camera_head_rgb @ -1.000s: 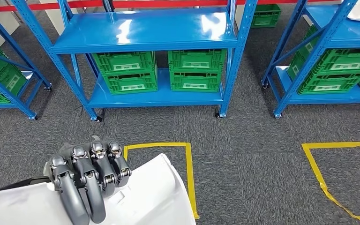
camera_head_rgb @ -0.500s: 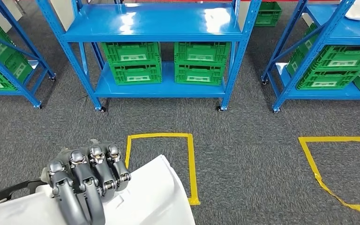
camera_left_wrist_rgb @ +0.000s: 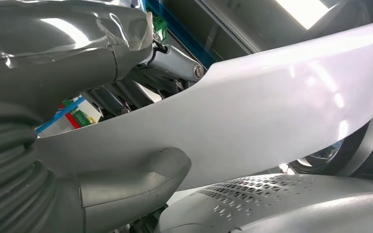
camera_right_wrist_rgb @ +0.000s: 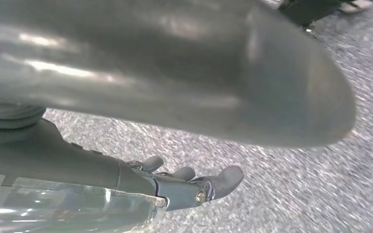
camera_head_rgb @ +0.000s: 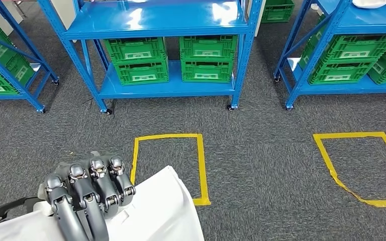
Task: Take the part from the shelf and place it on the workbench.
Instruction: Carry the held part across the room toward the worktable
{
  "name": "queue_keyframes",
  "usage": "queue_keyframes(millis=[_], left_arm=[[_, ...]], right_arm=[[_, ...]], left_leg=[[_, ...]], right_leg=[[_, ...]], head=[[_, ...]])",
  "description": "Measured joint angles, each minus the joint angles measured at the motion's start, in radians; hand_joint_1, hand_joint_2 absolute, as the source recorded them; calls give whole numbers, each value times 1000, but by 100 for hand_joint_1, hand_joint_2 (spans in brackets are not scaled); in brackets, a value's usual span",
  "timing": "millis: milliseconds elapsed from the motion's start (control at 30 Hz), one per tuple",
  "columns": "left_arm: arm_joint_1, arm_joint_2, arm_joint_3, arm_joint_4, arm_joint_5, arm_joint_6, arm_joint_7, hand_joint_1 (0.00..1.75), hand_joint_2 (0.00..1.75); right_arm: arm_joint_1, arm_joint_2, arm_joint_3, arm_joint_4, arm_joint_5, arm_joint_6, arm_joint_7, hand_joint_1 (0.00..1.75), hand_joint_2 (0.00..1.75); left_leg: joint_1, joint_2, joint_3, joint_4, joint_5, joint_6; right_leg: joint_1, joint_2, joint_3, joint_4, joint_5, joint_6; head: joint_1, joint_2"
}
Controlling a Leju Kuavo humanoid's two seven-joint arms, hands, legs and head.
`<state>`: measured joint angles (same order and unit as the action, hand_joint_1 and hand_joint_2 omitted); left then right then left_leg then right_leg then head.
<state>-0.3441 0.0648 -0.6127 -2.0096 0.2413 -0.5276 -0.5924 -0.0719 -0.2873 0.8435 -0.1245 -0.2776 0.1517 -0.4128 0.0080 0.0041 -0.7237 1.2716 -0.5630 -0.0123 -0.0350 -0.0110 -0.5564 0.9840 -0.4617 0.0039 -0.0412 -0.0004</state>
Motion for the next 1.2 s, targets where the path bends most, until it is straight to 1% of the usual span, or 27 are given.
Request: queue_keyframes(millis=[33,67,100,133,200,233,300,333,400,467,500,533,567,600,633,700,733,800,833,867,967,1000,1033,1067,1100,1133,1200], left_arm=[[0,1,0,0,1,0,0,175,175],[0,2,0,0,3,-1,0,175,175],[0,2,0,-1,4,-2,0,175,175],[-1,2,0,-3,5,-2,0,175,175],[-2,2,0,-7,7,-2,0,175,175],[-3,2,0,-9,7,-3,0,175,175],[-3,2,-1,-10,7,-3,1,175,175],[-3,1,-1,-10,7,-3,2,175,175],[-3,0,-2,-10,7,-3,4,175,175],[-2,-1,-4,-10,7,-5,7,175,175],[-1,-1,-5,-10,7,-6,9,175,175],[-1,-1,-6,-10,7,-8,11,175,175],[-1,-1,-6,-10,7,-10,12,175,175],[-1,-1,-6,-10,7,-12,13,175,175],[-1,-2,-6,-10,7,-13,13,175,175],[-1,-3,-6,-12,8,-13,14,175,175],[-1,-4,-6,-12,8,-13,14,175,175],[0,-4,-6,-13,9,-13,15,175,175],[1,-4,-6,-13,9,-13,15,175,175],[1,-4,-6,-13,10,-13,15,175,175],[4,-3,-6,-13,10,-15,15,175,175],[5,-3,-7,-12,10,-16,14,175,175],[5,-3,-7,-10,10,-17,13,175,175],[5,-3,-8,-9,10,-18,11,175,175],[5,-3,-9,-8,10,-19,10,175,175],[4,-3,-10,-7,10,-19,9,175,175],[0,-4,-12,-7,9,-18,8,175,175]], right_arm=[[0,0,1,-2,-1,6,3,0,0],[1,-1,2,-5,-4,14,7,0,0],[1,-2,2,-7,-9,24,9,0,0],[1,-3,2,-9,-15,32,12,0,0],[2,-5,2,-13,-27,47,15,0,0],[2,-7,1,-15,-32,53,17,0,0],[5,-10,0,-15,-42,66,27,0,0],[8,-11,0,-15,-44,71,33,0,0],[12,-13,0,-15,-49,74,51,0,0],[16,-15,-1,-9,-59,66,85,0,0],[17,-16,-2,-4,-65,60,105,0,0],[19,-16,-4,2,-70,57,121,0,0],[21,-16,-6,8,-74,54,130,0,0],[22,-17,-7,12,-77,54,134,0,0],[23,-18,-8,16,-78,54,136,0,0],[22,-23,-10,20,-79,54,137,0,0],[22,-25,-11,22,-79,54,137,0,0],[23,-25,-12,27,-80,54,141,0,0],[24,-24,-12,30,-83,53,145,0,0],[24,-23,-13,33,-86,52,149,0,0],[23,-18,-16,44,-100,55,152,0,0],[23,-16,-16,48,-107,60,149,0,0],[23,-13,-16,52,-112,67,145,0,0],[23,-11,-16,56,-117,73,139,0,0],[23,-8,-16,58,-121,77,134,0,0],[22,-5,-16,60,-122,79,130,0,0],[22,1,-16,61,-125,80,122,0,0]], left_leg=[[2,0,11,17,12,-1],[4,0,39,1,39,0],[5,0,85,-47,65,2],[4,-1,141,-119,72,7],[-2,-4,235,-255,50,17],[-6,-6,254,-290,36,23],[-11,-4,250,-308,47,38],[-11,-3,243,-313,60,47],[-11,0,224,-322,87,64],[-19,0,195,-320,111,74],[-22,0,180,-319,122,77],[-26,0,164,-317,134,78],[-28,0,147,-314,145,78],[-29,-1,131,-310,155,76],[-30,-1,115,-304,164,74],[-33,1,91,-289,180,67],[-34,3,83,-285,188,63],[-32,4,72,-281,204,54],[-31,2,66,-274,195,47],[-28,-1,57,-252,167,39],[-13,-5,22,-94,22,15],[-9,-5,16,-38,-1,11],[-5,-5,21,-4,1,8],[-1,-4,40,1,22,7],[1,-5,75,-26,50,8],[2,-5,127,-82,67,11],[-2,-5,235,-226,49,20]], right_leg=[[0,0,-14,0,11,2],[0,0,-28,1,22,5],[0,0,-41,1,33,9],[1,1,-51,1,43,13],[1,1,-63,0,60,27],[1,1,-66,-2,70,35],[-3,1,-72,-9,85,50],[-4,1,-78,-3,77,51],[-3,2,-106,69,6,39],[0,4,-143,205,-80,28],[1,5,-152,263,-99,31],[2,5,-148,295,-96,37],[3,5,-127,291,-78,45],[5,5,-87,251,-56,50],[8,5,-31,184,-45,50],[15,6,75,35,-58,38],[19,7,101,-7,-70,31],[19,7,96,-24,-66,18],[16,5,87,-24,-57,11],[13,3,78,-25,-46,3],[11,-1,41,-24,-10,-9],[11,-1,25,-23,2,-8],[11,-1,8,-20,14,-6],[10,-1,-11,-15,26,-4],[10,-1,-30,-11,37,-1],[10,-1,-45,-7,47,2],[11,0,-63,-3,67,12]], head=[[0,0],[0,0],[0,0],[-1,0],[2,0],[3,0],[5,0],[6,0],[14,0],[19,0],[20,0],[20,0],[20,0],[20,0],[20,0],[20,0],[21,0],[24,0],[25,0],[25,0],[23,0],[23,0],[22,0],[22,0],[22,0],[22,0],[24,0]])
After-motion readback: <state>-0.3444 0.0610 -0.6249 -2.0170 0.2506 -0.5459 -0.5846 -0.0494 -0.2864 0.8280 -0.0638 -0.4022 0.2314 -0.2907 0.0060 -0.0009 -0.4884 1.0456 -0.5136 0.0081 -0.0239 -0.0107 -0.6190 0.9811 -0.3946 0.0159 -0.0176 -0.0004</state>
